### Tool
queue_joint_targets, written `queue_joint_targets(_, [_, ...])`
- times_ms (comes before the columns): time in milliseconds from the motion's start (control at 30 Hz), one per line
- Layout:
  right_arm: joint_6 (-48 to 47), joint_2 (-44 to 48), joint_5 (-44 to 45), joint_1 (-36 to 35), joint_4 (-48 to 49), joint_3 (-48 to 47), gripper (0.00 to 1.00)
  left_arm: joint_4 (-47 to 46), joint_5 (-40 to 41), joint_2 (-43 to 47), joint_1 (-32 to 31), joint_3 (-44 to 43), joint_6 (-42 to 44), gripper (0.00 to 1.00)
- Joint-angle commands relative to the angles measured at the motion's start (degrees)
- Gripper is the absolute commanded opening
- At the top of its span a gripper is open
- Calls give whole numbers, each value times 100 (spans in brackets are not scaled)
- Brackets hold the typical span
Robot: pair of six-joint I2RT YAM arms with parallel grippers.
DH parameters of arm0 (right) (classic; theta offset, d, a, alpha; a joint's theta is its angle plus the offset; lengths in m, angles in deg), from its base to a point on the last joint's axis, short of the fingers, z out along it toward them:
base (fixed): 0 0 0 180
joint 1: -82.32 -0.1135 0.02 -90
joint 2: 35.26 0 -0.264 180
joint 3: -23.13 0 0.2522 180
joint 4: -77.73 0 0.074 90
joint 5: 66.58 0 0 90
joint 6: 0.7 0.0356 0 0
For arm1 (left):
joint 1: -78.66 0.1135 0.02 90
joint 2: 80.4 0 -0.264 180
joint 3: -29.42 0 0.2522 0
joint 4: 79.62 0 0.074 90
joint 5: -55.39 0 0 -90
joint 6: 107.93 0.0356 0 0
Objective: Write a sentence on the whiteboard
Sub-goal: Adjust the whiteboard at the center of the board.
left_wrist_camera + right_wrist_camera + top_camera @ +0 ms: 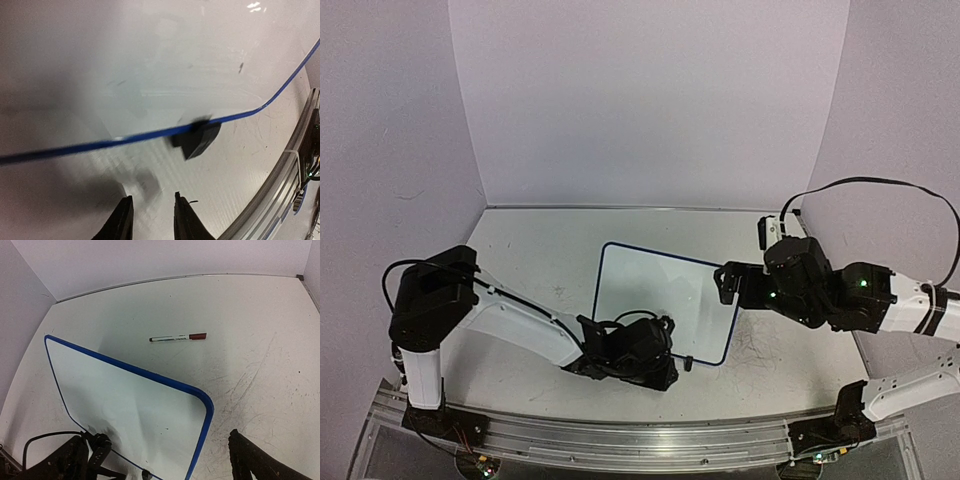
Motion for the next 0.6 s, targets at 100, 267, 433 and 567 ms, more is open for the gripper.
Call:
queue_joint_targets(100, [-280,436,330,113,395,-48,98,790,1151,1934,1,1146,24,40])
queue_joint_targets(267, [-840,686,-620,1197,859,57,98,1339,1533,2596,310,1718,-15,50])
queue_joint_targets(433, [-1356,614,-1630,2341,1202,98,98,1321,1372,2509,720,1699,458,60])
queue_joint_targets(567, [-1560,398,-2610,3278,1501,144,98,1277,1282,1972,767,1313,1009,65])
